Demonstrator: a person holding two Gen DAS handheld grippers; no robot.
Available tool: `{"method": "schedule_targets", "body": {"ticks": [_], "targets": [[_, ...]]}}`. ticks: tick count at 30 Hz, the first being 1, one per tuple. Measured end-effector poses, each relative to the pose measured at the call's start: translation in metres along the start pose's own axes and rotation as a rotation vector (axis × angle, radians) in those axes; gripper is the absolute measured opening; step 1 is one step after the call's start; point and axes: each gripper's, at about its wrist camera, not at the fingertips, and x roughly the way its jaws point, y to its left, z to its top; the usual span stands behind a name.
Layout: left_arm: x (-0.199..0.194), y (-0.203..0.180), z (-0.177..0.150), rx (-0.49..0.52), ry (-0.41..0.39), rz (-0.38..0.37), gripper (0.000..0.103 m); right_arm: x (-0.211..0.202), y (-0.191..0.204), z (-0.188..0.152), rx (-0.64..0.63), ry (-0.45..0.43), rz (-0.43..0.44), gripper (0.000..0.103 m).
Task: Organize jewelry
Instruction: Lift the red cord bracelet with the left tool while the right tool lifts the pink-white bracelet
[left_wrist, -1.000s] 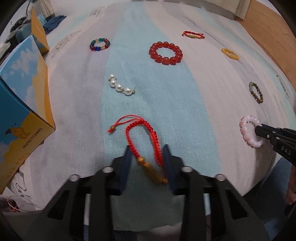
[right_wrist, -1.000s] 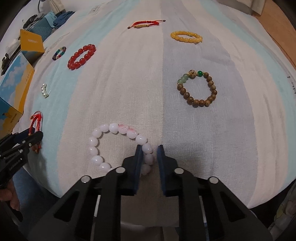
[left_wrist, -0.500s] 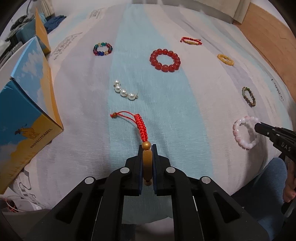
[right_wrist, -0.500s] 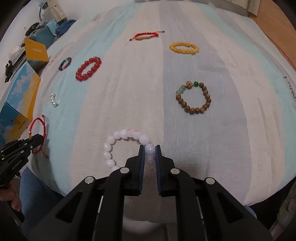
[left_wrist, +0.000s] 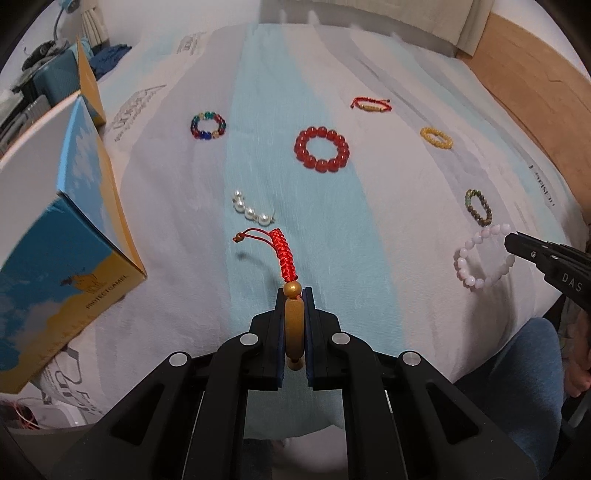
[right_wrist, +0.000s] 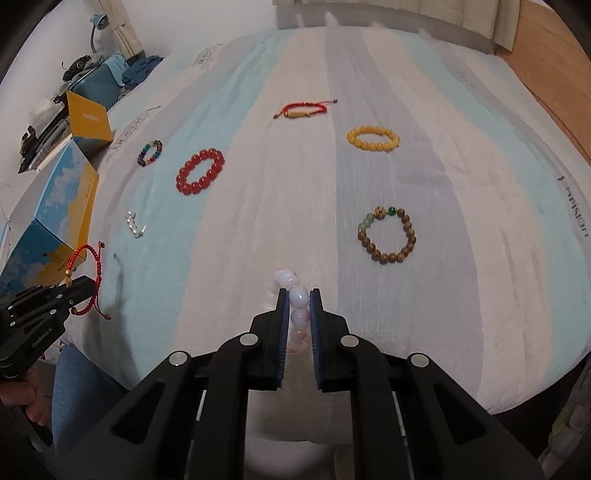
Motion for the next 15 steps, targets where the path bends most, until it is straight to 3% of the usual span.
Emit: {"method": "schedule_targets", "body": {"ticks": [15], "targets": [[-0.034, 0.003, 0.029, 0.019, -0.07, 0.003, 0.007, -0.031, 0.019, 0.034, -0.029, -0.083, -0.017, 0.009]]}}
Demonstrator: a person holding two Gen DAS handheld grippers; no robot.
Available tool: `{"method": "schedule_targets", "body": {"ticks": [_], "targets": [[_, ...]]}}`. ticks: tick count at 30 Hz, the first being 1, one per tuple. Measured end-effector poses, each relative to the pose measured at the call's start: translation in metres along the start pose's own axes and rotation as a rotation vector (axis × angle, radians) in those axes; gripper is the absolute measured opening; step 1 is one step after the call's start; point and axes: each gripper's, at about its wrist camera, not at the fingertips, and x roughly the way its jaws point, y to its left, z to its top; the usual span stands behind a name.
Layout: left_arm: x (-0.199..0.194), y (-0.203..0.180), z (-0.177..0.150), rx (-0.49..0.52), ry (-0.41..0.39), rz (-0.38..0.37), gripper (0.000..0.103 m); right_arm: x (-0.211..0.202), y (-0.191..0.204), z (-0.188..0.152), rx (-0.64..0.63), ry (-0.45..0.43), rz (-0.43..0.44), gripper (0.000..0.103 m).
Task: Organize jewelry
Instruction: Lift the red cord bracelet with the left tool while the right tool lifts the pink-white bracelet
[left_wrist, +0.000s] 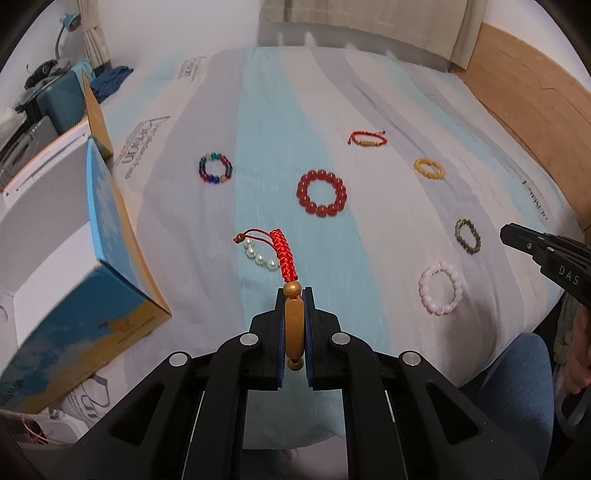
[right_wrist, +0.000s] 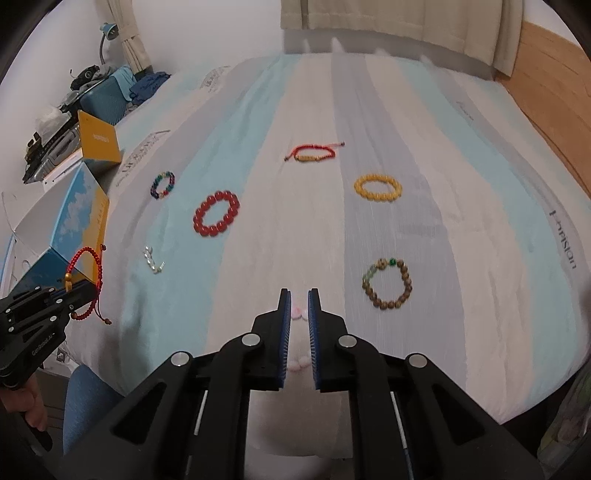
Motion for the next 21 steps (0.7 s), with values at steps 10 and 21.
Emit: {"method": "schedule_targets", "body": {"ticks": [10, 21], "targets": [[-0.008, 0.002, 0.001, 0.004, -0.012, -0.006, 0.007, 0.023, -0.003, -0.002, -0.016, 0.081, -0.023, 0.019], [0.026, 0.004, -0.026, -0.015, 0.054, -0.032, 0.007, 0.094, -0.018, -0.039, 0.049, 0.248, -0.02, 0.031]]}}
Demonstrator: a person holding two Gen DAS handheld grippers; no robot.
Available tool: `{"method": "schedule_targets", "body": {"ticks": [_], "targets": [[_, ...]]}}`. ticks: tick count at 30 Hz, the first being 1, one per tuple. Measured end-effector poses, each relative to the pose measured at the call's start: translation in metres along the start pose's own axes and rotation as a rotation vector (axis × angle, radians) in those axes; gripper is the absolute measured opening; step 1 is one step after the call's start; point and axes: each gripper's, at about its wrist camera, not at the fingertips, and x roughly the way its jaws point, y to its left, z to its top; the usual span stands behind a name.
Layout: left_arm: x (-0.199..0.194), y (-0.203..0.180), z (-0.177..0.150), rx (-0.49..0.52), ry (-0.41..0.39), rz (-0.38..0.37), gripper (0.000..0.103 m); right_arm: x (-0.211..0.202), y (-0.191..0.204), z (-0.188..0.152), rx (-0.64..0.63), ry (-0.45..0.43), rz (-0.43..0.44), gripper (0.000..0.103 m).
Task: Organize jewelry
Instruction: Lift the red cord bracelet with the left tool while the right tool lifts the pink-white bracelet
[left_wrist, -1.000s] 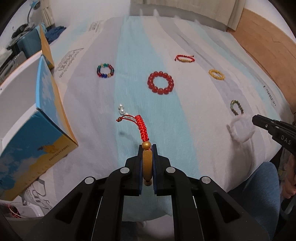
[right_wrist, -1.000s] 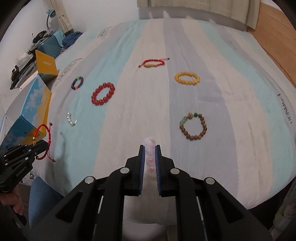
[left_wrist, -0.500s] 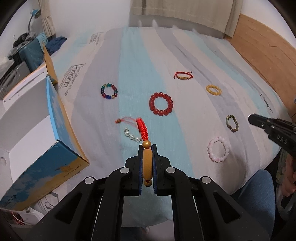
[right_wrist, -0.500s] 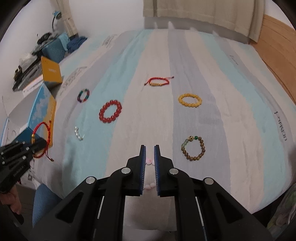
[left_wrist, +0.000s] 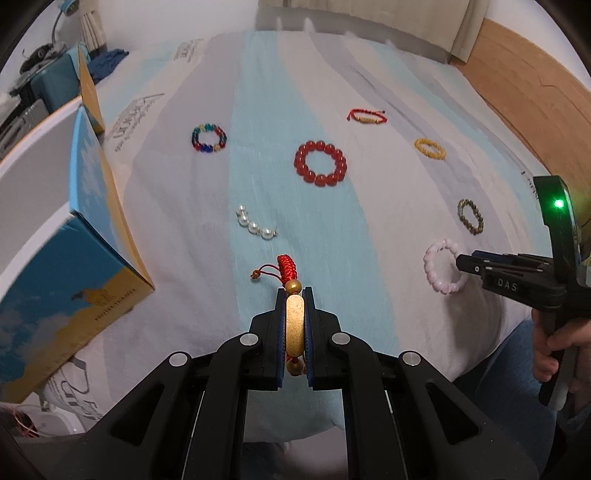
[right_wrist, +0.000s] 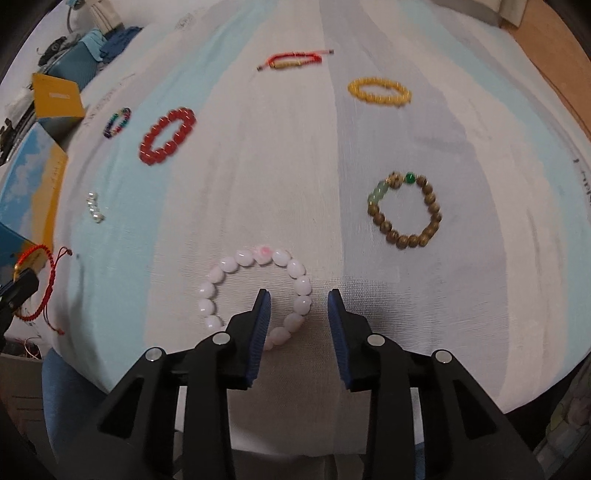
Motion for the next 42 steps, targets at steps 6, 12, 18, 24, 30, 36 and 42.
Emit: {"method": "schedule_targets", "body": {"ticks": [6, 12, 18, 24, 30, 36, 42], "targets": [[0.008, 0.002, -0.004, -0.008, 0.016, -0.001, 0.007, 0.014, 0.0, -0.001, 0.006, 0.019, 0.002, 0.032], [0.01, 0.002, -0.004, -0.012, 0.02, -0.006, 0.007, 0.014, 0.001, -0.002, -0.019, 0.009, 0.01, 0.012], [0.007, 0.0, -0.006, -0.009, 0.016, -0.007, 0.007, 0.0, -0.006, -0.002, -0.003, -0.021, 0.035, 0.01], [0.002, 0.0, -0.006, -0.008, 0.009, -0.005, 0.007, -0.024, -0.006, 0.0, 0.005, -0.079, 0.066, 0.01], [-0.005, -0.002, -0.002, -0.005, -0.003, -0.003, 0.007, -0.048, -0.002, 0.006, 0.004, -0.128, 0.087, 0.009], [-0.015, -0.003, 0.003, -0.004, -0.019, -0.008, 0.007, -0.063, 0.0, 0.013, -0.002, -0.157, 0.083, 0.009], [-0.024, -0.003, 0.013, -0.004, -0.035, -0.007, 0.007, -0.077, -0.002, 0.02, -0.004, -0.185, 0.077, 0.009]]}}
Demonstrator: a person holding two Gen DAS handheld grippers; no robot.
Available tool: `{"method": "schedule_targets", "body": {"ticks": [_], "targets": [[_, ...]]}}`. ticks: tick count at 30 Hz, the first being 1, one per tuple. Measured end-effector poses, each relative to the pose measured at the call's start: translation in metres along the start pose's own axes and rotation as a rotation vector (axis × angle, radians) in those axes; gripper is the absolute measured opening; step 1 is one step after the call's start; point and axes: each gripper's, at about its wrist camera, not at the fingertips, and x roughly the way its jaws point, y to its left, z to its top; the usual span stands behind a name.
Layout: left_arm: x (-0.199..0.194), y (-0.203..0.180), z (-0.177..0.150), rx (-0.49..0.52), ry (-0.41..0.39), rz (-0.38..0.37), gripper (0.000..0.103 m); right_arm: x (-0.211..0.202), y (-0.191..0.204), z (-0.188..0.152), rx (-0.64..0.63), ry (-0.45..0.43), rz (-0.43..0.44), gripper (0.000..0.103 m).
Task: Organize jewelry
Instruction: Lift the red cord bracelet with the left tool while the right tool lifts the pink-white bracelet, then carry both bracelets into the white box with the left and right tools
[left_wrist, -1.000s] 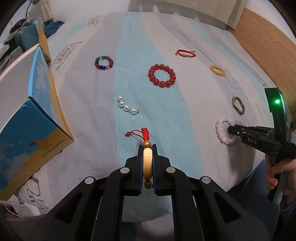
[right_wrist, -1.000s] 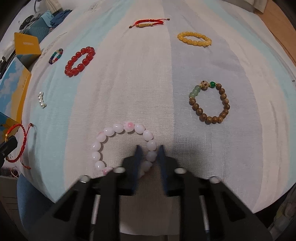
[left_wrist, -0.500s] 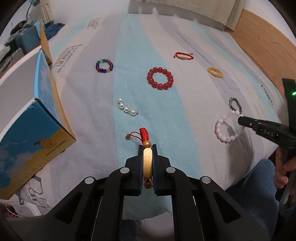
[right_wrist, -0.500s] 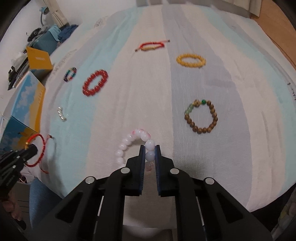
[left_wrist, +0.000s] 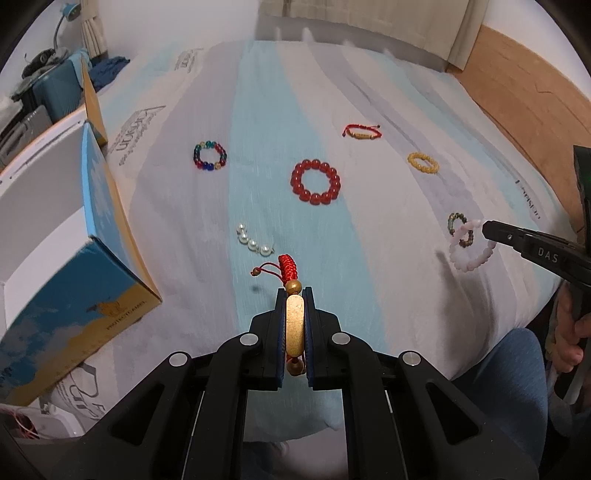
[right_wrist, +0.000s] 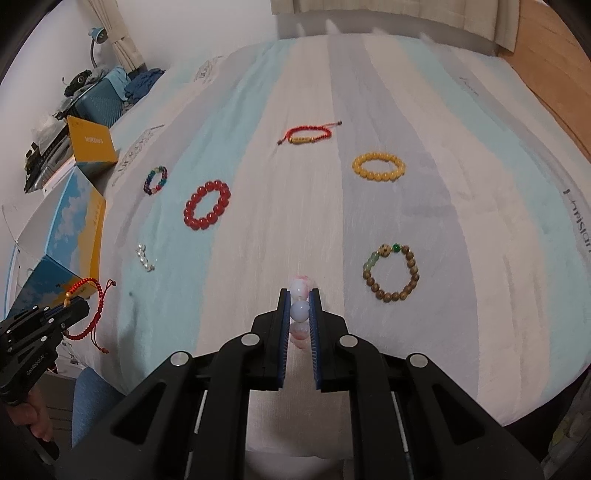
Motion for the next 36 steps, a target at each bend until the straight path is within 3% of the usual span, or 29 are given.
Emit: {"method": "schedule_targets", "body": {"ticks": [19, 36], "targets": [[-0.028, 0.012, 0.032, -0.014, -0.058, 0.015, 0.007, -0.035, 0.026, 0.044, -0.034, -0.077, -0.003, 0.009], [-0.066, 0.059, 0.064, -0.069, -0.134, 0.052, 0.007, -0.054, 0.11, 0.096, -0.138, -0.14, 0.05, 0.009]]}}
